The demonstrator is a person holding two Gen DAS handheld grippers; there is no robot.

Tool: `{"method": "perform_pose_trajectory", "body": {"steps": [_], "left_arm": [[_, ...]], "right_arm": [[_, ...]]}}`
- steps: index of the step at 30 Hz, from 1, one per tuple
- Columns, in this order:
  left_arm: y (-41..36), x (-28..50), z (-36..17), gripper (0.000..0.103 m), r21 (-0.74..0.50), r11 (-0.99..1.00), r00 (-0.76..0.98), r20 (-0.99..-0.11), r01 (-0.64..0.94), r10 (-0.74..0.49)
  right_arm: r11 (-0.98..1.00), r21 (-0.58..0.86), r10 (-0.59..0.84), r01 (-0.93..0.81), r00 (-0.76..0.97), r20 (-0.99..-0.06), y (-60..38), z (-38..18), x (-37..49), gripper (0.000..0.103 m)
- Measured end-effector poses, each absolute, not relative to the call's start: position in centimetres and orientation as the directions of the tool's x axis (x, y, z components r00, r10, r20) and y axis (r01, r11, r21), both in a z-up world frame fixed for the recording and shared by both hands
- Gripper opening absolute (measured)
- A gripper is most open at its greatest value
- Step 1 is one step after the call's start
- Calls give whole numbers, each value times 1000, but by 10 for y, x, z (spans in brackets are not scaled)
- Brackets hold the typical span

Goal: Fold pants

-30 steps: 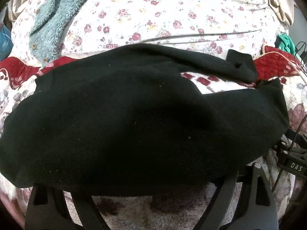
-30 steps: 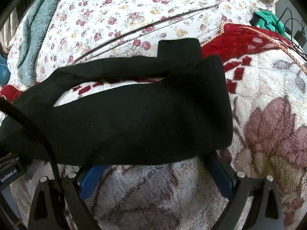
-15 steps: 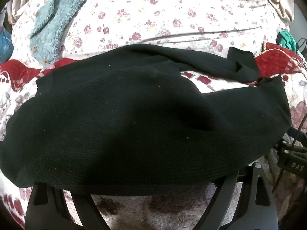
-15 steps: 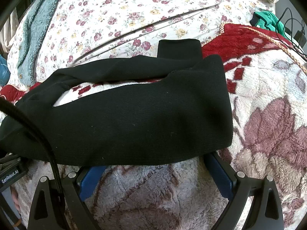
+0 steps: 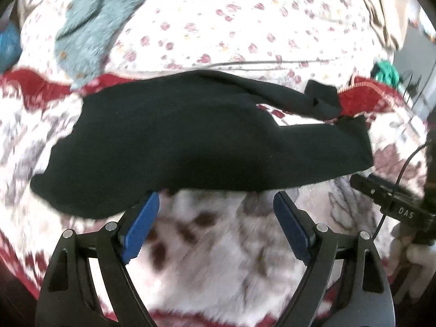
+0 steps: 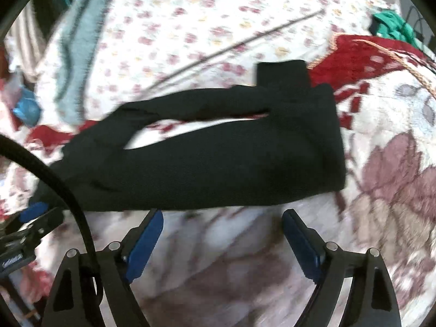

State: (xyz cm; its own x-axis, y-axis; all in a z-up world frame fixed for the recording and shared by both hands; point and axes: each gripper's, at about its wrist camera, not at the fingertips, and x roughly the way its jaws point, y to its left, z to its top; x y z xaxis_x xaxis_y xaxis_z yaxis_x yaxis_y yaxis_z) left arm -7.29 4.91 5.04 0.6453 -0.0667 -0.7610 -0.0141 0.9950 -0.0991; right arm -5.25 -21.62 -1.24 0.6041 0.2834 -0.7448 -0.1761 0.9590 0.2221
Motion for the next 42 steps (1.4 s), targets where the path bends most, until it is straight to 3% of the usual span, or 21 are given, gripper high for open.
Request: {"method": "perform_pose_trajectory", "body": {"steps": [5, 11, 18, 27, 30, 31, 32, 34, 35, 39, 42], "left_arm": [[103, -96, 50, 87, -193, 969, 672, -739, -153, -41], [155, -107, 26, 87, -380, 883, 669, -736, -277, -107], [179, -85, 23, 87, -509, 803, 694, -698, -311, -174], [179, -49, 20, 87, -511, 774, 710, -694, -374, -115], [176, -51, 20, 87, -512, 768, 715, -692, -386, -102], [173, -51, 21, 84, -509, 777, 713, -692, -370, -113], [170, -52, 21, 67, -505, 789, 708, -694, -351, -129], [163, -50, 20, 46, -460, 821, 679, -723, -338, -126], [161, -48, 19, 37, -436, 836, 674, -730, -333, -113], [166, -43, 19, 15, -416, 844, 652, -750, -338, -108], [169, -42, 27, 13, -408, 852, 647, -754, -328, -112]], "right_arm": [[903, 366, 423, -227, 621, -660, -211, -5, -68, 88], [894, 399, 442, -201, 538, -718, -206, -16, -60, 88], [849, 505, 498, -157, 557, -665, -220, -26, -42, 88], [827, 546, 505, -134, 605, -616, -221, -31, -15, 88], [840, 531, 468, -109, 640, -609, -220, -34, -9, 74], [843, 529, 457, -96, 644, -613, -221, -36, -6, 59], [834, 544, 466, -90, 642, -609, -223, -37, -5, 40], [824, 561, 477, -82, 634, -608, -228, -41, -2, 25], [821, 565, 477, -76, 634, -609, -230, -42, -2, 22], [834, 543, 475, -98, 628, -616, -226, -36, -7, 12], [853, 507, 461, -122, 630, -625, -220, -29, -13, 9]]}}
